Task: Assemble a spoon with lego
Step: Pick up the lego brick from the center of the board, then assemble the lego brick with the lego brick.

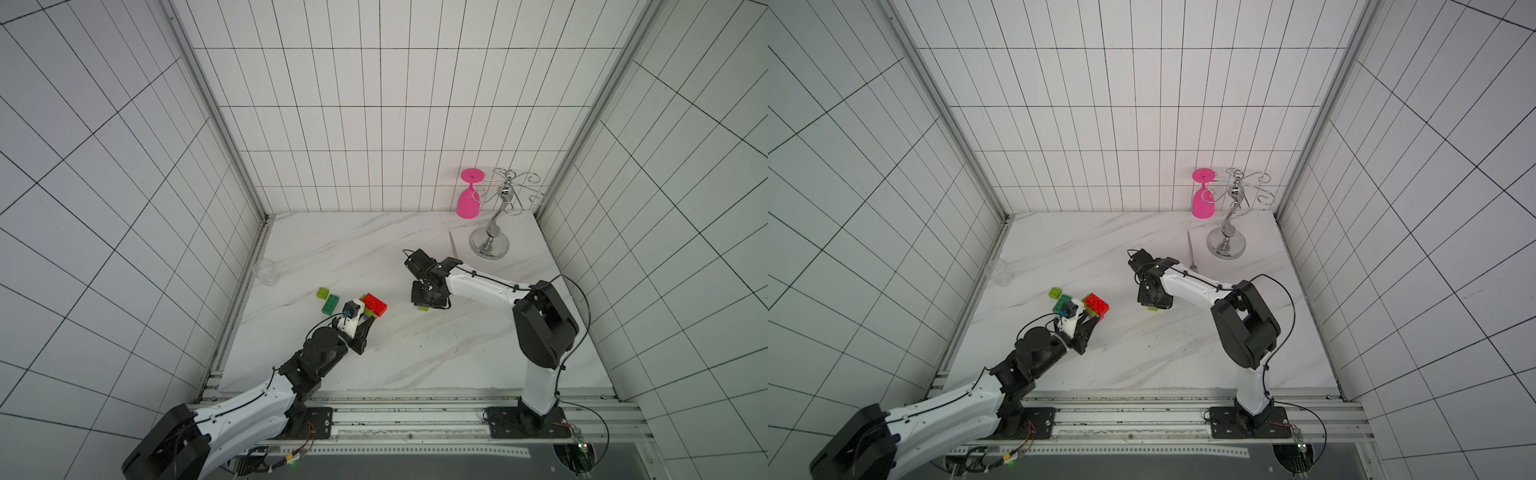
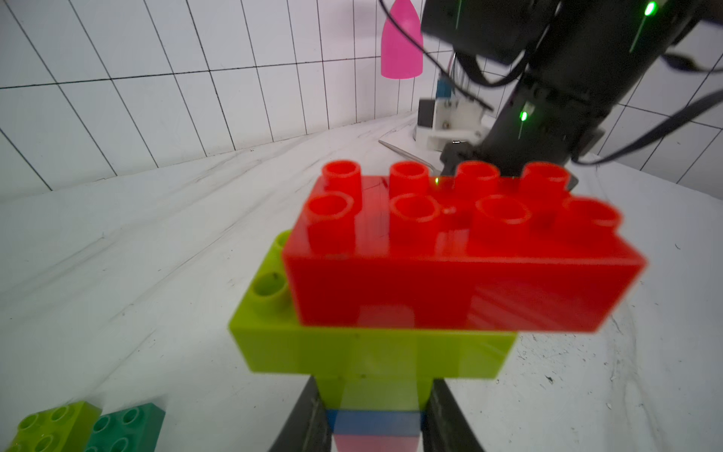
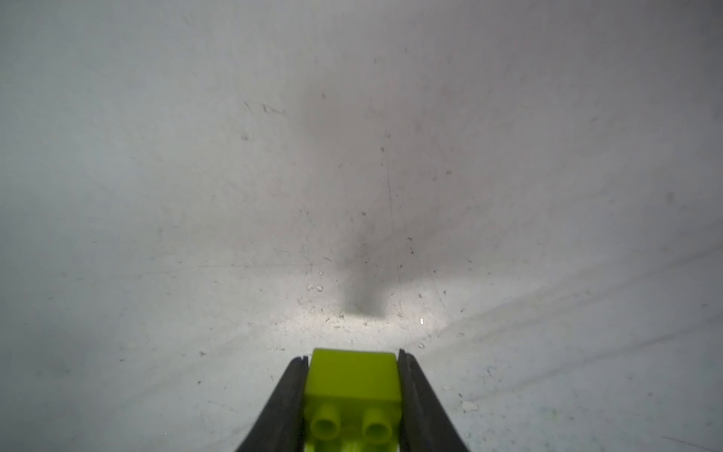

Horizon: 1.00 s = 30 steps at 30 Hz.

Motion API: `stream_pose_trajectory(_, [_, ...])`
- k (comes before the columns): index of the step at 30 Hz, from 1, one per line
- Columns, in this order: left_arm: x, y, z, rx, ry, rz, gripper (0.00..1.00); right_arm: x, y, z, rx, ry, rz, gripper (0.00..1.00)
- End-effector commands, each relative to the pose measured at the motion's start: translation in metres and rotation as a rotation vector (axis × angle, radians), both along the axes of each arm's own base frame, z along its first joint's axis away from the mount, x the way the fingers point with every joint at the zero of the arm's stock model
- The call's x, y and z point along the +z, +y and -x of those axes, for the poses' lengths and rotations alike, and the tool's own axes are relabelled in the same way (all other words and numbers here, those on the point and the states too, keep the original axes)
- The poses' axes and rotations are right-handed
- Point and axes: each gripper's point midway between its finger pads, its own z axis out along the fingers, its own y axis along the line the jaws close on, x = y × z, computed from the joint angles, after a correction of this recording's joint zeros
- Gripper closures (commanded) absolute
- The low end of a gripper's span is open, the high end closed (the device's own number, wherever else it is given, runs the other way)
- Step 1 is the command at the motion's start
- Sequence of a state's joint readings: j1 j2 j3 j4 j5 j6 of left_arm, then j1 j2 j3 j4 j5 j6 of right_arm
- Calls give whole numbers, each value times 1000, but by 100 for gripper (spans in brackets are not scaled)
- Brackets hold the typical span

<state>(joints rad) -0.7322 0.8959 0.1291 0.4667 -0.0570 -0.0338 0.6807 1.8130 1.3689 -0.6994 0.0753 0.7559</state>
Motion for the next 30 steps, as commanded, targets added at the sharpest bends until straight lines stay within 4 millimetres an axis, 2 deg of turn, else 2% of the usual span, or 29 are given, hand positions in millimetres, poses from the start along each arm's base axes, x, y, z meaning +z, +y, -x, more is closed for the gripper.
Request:
stream_pose_trajectory(1, [15,-33,4,-157,-44,9,100,51,-35,-3,71,-126,26,75])
stream_pose_trajectory(6, [12,-79,5,-374,-90,-56,100,94,-60,-2,123,-243,25,76])
stream_pose_trajectory(9, [9,-103,9,-515,-152,-117,100,108,-56,2,194,-272,-4,76])
stream_pose_trajectory(13, [-9,-120,0,-579,-147,-204,100,118,-39,7,280,-299,-93,76])
stream_pose_trajectory(17, [-35,-129,-13,-581,-112,-258,100,117,-15,10,354,-327,-213,75])
stream_pose_trajectory(20, [-50,-133,-18,-578,-93,-262,100,108,-5,10,378,-316,-254,75])
stream_pose_trajectory(25, [-62,-137,-20,-585,-73,-254,100,82,11,16,425,-261,-314,75])
stream_pose_trajectory(30, [-66,-145,-21,-610,-54,-232,100,61,16,12,436,-250,-314,75])
